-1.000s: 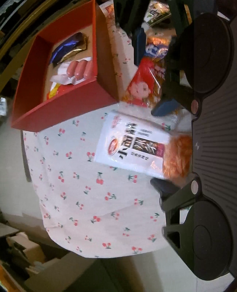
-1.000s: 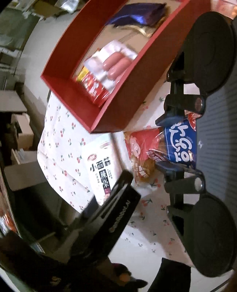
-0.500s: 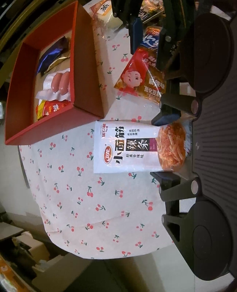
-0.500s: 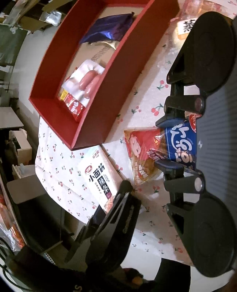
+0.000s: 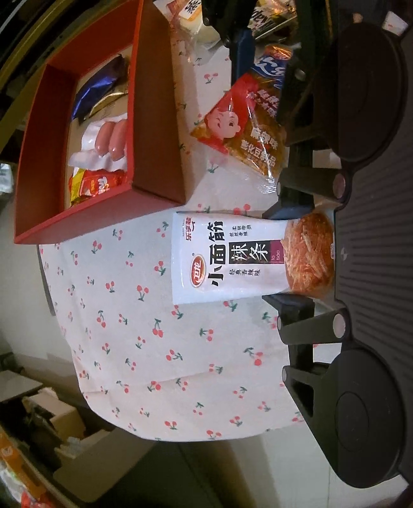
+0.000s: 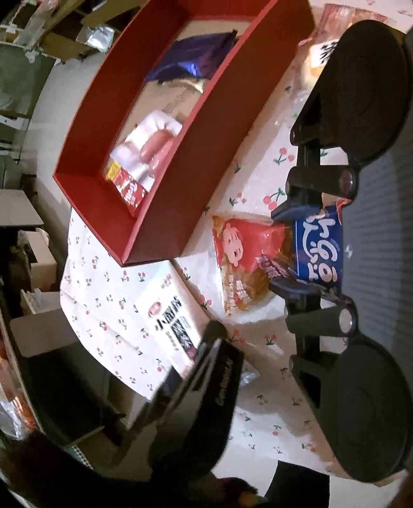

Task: Organize snacks
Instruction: 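Close left tool on white spicy-strip bag while right tool grasps bread bag, then carry spicy-strip bag and bread bag over the red box with both tools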

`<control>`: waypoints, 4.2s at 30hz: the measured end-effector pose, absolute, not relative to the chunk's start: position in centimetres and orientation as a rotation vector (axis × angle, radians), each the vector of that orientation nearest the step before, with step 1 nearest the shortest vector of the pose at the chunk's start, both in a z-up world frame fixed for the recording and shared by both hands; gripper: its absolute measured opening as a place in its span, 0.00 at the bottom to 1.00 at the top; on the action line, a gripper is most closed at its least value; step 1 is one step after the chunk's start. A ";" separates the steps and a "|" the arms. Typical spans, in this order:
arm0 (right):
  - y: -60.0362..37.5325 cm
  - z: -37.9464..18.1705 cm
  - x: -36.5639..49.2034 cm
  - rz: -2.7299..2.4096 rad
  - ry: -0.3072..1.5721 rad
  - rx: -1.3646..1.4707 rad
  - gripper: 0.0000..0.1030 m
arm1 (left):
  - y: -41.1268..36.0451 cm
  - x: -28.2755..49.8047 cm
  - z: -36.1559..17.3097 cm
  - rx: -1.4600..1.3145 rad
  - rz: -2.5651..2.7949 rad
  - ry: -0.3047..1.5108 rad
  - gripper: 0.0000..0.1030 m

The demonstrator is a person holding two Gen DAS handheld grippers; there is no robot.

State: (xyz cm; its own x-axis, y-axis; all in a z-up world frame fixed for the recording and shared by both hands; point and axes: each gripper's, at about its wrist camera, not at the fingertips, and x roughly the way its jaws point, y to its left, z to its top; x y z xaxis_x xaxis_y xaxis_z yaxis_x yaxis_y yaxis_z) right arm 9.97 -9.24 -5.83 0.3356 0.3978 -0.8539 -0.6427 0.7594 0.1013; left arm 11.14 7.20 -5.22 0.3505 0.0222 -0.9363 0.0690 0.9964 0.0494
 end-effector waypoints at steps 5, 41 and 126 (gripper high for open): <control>-10.5 -5.1 9.3 0.659 1.017 -0.221 0.51 | 6.9 9.7 -4.3 0.039 -0.046 1.196 0.49; -8.7 -7.1 6.9 0.675 0.992 -0.343 0.69 | 5.4 6.3 -4.8 0.033 -0.053 1.231 0.49; -16.6 -1.9 23.2 0.224 0.730 -0.248 0.64 | -3.7 21.6 -0.6 0.081 -0.031 0.963 0.60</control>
State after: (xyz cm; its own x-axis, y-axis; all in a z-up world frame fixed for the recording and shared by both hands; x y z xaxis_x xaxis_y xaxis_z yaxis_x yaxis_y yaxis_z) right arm 23.19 -16.57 -1.92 0.7236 0.1154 -0.6805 -0.2867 0.9471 -0.1443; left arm 21.58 -3.74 -0.62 0.5712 0.0092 -0.8208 0.0628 0.9965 0.0549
